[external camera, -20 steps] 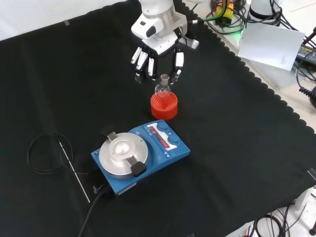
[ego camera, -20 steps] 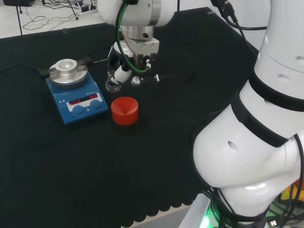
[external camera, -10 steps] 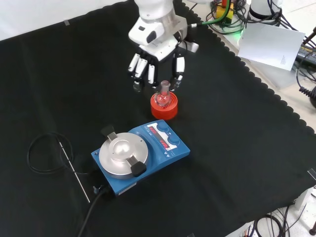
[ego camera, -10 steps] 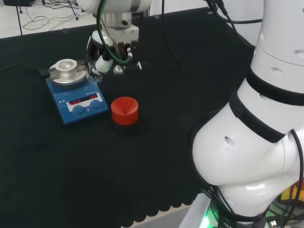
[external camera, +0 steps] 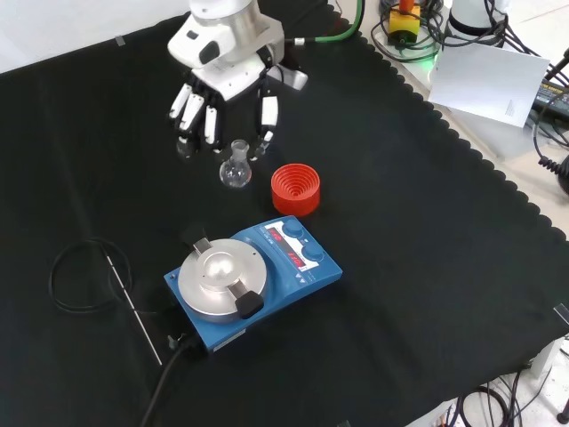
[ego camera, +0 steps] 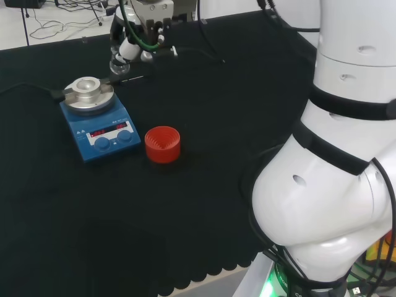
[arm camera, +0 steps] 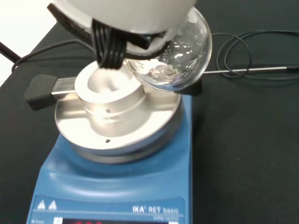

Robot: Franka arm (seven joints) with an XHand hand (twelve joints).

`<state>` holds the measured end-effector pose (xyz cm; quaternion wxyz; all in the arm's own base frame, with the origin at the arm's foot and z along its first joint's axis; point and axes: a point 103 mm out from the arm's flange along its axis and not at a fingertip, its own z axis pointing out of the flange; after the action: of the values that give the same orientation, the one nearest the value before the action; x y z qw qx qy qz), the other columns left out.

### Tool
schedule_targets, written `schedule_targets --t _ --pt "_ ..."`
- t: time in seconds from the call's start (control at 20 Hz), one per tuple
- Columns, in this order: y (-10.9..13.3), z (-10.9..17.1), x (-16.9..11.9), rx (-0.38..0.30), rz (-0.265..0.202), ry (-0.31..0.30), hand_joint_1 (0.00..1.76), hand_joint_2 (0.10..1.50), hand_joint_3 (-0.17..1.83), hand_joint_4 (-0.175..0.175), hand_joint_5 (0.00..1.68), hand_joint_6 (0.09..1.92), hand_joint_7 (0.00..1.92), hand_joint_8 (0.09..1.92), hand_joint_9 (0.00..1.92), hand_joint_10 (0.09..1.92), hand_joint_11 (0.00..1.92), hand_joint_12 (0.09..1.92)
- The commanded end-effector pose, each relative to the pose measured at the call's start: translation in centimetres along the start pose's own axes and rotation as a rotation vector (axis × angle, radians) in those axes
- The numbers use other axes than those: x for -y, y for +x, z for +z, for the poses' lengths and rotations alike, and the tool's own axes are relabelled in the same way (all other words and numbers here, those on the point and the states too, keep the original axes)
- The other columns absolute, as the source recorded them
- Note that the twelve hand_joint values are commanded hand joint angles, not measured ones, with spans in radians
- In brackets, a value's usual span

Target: Place the round-bottom flask on the heater.

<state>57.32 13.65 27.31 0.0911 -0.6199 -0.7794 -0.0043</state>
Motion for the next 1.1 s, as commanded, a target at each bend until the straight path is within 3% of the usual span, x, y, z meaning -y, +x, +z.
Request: schedule_targets --t 0.05,0.45,0.6,0.85,1.1 --pt "1.2 1.5 -1.6 0.028 -0.03 0.064 1.13 0.62 0.79 0.096 1.21 0.84 0.45 0.65 0.78 0.54 0.51 1.28" --pt "2.4 2.6 -2.9 0.043 -0.047 0.081 1.13 0.62 0.79 0.098 1.21 0.85 0.45 0.66 0.78 0.54 0.51 1.28" --pt "3.2 3.6 -3.5 0.104 -0.048 0.098 1.13 0.62 0.8 0.099 1.21 0.85 0.45 0.66 0.78 0.54 0.51 1.28" --pt "4.1 3.4 -5.1 0.05 -0.072 0.096 1.13 0.62 0.8 0.099 1.21 0.85 0.45 0.66 0.78 0.54 0.51 1.28" --pt "4.0 3.8 -6.2 0.045 -0.088 0.096 1.13 0.62 0.8 0.099 1.21 0.85 0.45 0.66 0.78 0.54 0.51 1.28"
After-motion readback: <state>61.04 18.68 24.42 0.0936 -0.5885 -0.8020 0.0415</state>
